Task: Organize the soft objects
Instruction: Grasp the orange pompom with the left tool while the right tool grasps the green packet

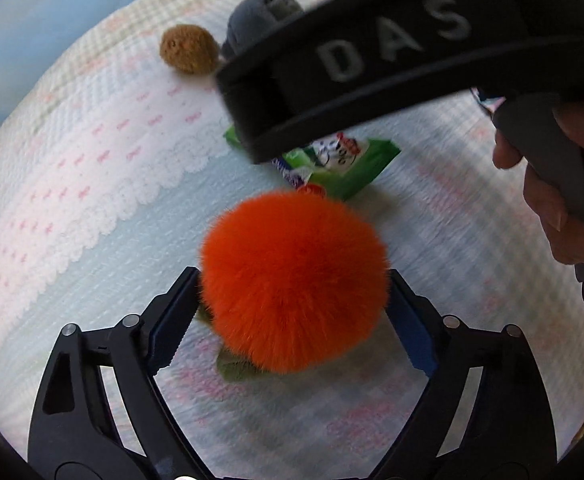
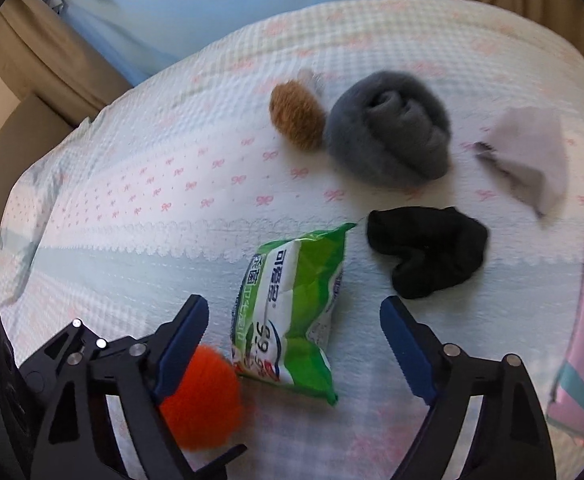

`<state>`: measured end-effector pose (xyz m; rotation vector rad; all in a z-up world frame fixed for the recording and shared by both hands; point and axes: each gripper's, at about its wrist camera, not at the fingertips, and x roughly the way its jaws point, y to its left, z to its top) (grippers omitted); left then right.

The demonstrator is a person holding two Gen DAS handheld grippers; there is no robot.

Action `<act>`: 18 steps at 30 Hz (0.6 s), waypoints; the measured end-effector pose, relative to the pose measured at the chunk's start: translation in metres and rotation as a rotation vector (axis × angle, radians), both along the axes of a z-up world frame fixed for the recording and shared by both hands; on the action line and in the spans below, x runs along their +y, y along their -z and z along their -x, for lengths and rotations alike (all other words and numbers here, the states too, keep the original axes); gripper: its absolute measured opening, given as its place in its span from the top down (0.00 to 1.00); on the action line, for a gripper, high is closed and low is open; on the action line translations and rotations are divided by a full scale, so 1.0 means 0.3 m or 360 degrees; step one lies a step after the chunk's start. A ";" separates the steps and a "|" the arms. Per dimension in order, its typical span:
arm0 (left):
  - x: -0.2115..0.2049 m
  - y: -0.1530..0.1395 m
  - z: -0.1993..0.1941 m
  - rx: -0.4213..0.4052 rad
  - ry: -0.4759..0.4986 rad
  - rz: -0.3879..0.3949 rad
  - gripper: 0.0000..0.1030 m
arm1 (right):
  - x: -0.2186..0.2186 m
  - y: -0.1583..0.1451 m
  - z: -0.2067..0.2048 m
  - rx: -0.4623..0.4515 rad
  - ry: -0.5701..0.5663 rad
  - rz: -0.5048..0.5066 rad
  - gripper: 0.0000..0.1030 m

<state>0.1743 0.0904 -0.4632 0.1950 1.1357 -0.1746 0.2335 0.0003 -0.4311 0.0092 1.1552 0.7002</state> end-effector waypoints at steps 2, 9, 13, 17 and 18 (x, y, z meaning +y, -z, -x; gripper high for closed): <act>-0.007 0.018 -0.009 0.0025 0.0007 -0.0025 0.29 | 0.009 0.017 -0.011 0.0021 -0.0024 -0.0004 0.29; -0.006 0.030 -0.036 0.0064 -0.0003 -0.0030 0.68 | 0.032 0.049 -0.030 0.0063 -0.0077 -0.0022 0.44; 0.010 0.023 -0.049 0.0076 -0.0028 -0.0006 0.80 | 0.041 0.055 -0.022 0.0076 -0.0107 -0.0029 0.59; 0.022 0.014 -0.050 0.0074 -0.0041 -0.0008 0.83 | 0.043 0.060 -0.014 0.0073 -0.0105 -0.0014 0.71; 0.023 0.011 -0.048 0.0071 -0.0046 -0.0009 0.83 | 0.041 0.060 -0.013 0.0074 -0.0100 -0.0015 0.71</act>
